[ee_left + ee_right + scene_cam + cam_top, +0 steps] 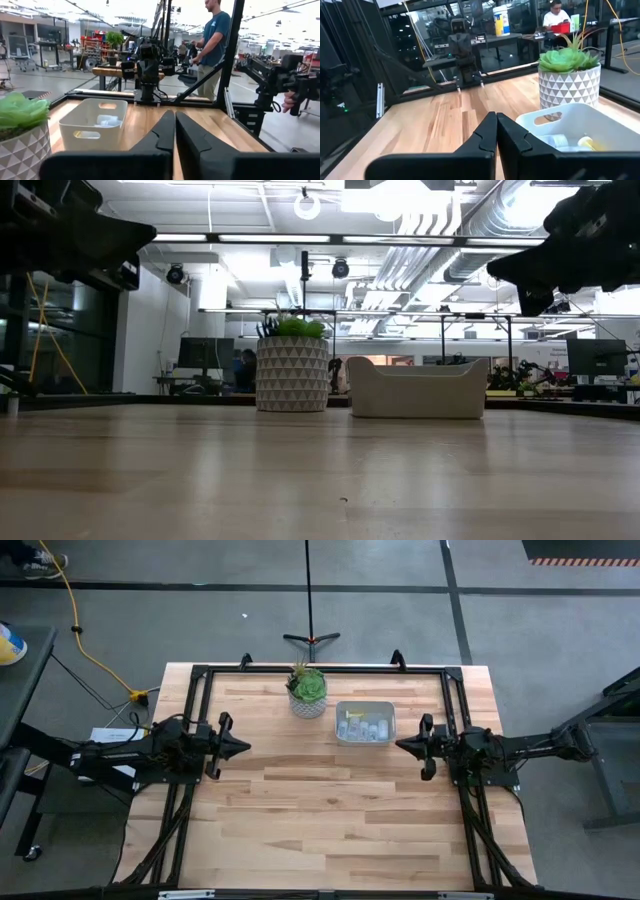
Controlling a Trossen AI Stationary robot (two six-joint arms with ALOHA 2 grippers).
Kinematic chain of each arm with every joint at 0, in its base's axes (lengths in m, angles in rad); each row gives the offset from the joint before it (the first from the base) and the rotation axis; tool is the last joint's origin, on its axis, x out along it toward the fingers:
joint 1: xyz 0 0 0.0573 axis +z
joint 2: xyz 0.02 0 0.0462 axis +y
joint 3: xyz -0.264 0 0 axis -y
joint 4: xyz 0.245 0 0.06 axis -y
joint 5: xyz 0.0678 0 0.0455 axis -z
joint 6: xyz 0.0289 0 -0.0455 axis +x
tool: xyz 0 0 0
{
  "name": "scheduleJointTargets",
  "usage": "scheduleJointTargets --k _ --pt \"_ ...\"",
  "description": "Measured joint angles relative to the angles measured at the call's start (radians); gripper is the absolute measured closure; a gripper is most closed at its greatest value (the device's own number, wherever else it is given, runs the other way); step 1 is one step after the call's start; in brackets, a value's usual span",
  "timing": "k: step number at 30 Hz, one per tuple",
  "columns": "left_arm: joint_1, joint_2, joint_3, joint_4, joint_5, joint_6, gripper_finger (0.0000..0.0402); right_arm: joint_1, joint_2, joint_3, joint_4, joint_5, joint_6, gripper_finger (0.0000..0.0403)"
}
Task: Pick and place pill bottles into a basket
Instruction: Return to Home Position
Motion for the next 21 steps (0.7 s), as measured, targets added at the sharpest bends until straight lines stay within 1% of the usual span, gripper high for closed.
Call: scheduleJointTargets --k 3,6,7,11,13,15,18,21 --pt "0.0 0.0 0.0 -0.006 0.001 0.0 0.038 0.0 0.0 0.0 0.003 0.0 -0.007 0.0402" --pt "0.0 0.0 0.0 -0.003 0.001 0.013 0.0381 0.0 0.0 0.0 0.009 -0.016 -0.058 0.0402" --pt "0.0 0.0 0.0 0.007 -0.004 0.015 0.0379 0.0 0.0 0.0 0.01 -0.026 -0.081 0.0402" --pt "0.0 0.0 0.0 0.058 -0.032 0.009 0.0348 0.0 0.0 0.0 0.011 -0.033 -0.124 0.0402" --pt "0.0 0.0 0.0 0.054 -0.035 0.02 0.0343 0.0 0.0 0.0 0.012 -0.037 -0.133 0.0402" --pt "0.0 0.0 0.0 0.036 -0.033 0.024 0.0352 0.0 0.0 0.0 0.012 -0.047 -0.142 0.0402" --pt "0.0 0.0 0.0 0.006 -0.025 0.021 0.0379 0.0 0.0 0.0 0.012 -0.051 -0.139 0.0402" --pt "0.0 0.0 0.0 0.001 -0.025 0.018 0.038 0.0 0.0 0.0 0.011 -0.026 -0.094 0.0402"
